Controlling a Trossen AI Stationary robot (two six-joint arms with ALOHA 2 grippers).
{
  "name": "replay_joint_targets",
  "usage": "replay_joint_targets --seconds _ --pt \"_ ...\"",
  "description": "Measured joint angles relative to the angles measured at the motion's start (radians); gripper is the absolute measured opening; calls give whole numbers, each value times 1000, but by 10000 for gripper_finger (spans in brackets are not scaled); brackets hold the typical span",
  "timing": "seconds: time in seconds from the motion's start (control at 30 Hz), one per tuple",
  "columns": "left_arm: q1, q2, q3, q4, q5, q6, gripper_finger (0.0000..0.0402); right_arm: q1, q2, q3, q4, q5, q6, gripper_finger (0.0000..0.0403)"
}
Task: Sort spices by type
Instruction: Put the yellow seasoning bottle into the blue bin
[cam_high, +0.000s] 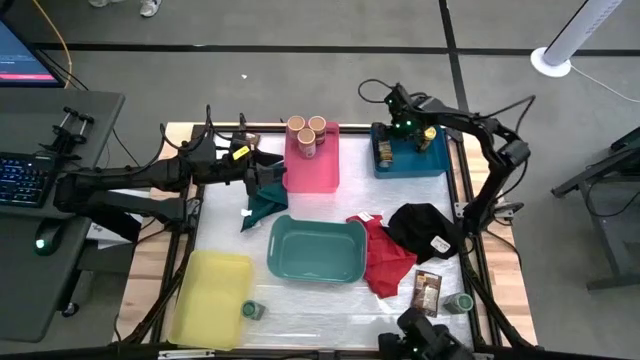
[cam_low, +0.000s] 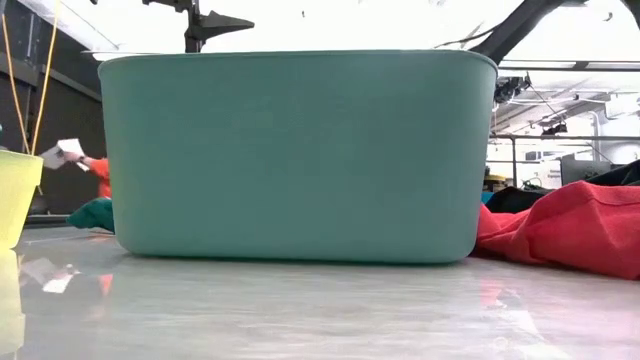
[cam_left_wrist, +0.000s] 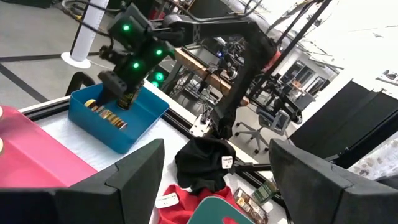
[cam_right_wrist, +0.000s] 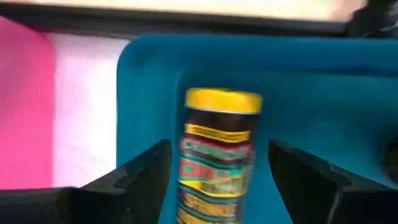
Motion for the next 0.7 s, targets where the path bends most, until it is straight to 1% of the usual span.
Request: replay_joint_targets --seconds 0.07,0.13,0.37,0.7 --pt "0 0 0 0 0 0 275 11 20 0 1 -11 0 262" --pt "0 0 0 0 0 0 275 23 31 0 2 0 -3 262" --pt "0 0 0 -9 0 0 275 46 61 0 6 113 -8 262" --pt "-1 0 0 -14 0 0 275 47 130 -1 62 122 17 261"
